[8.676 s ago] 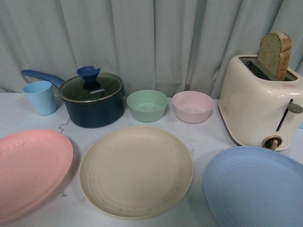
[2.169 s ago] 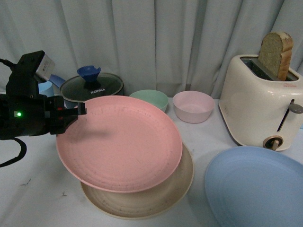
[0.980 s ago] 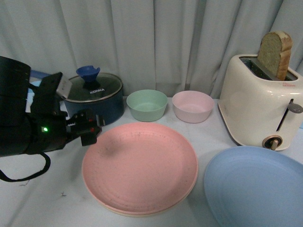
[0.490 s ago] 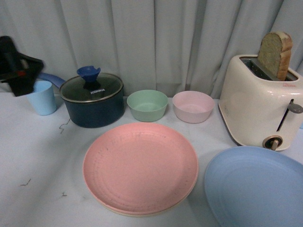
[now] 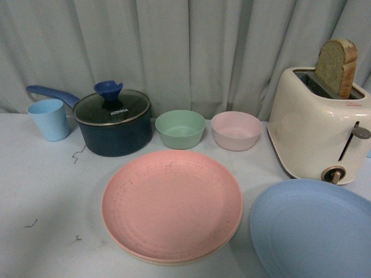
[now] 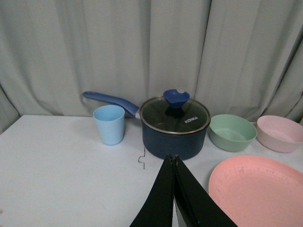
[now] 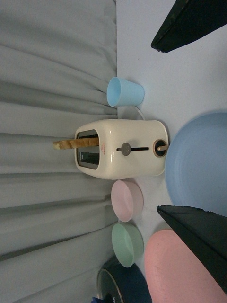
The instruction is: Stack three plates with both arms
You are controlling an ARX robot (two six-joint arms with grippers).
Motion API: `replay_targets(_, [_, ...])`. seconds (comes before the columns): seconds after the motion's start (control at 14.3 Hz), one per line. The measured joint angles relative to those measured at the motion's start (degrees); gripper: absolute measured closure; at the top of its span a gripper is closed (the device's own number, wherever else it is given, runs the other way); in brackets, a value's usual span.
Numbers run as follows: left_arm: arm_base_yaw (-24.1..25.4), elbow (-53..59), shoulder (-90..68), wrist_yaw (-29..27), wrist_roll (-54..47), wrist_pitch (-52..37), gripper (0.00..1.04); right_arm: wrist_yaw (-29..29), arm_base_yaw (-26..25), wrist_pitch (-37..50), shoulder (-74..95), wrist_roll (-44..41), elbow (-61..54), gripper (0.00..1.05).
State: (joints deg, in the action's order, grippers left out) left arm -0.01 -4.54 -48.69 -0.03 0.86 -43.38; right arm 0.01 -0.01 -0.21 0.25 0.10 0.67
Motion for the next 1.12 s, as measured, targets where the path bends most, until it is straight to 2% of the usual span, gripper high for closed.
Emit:
replay_targets(0.14, [0.0,1.75,-0.39,-0.02,0.0,-4.17,1.03,0.0,0.0,0.02,0.0,0.0,0.0,0.06])
replay_targets(0.49, [0.04,3.43,2.19,-0.02,0.0,0.24,1.03,0.0,0.0,0.02,0.0,0.0,0.0,0.06])
replay_targets(1.12, [-0.04,3.91,26.03,0.0,0.0,20.9,1.03,0.0,0.0,0.0,0.0,0.0,0.0,0.06])
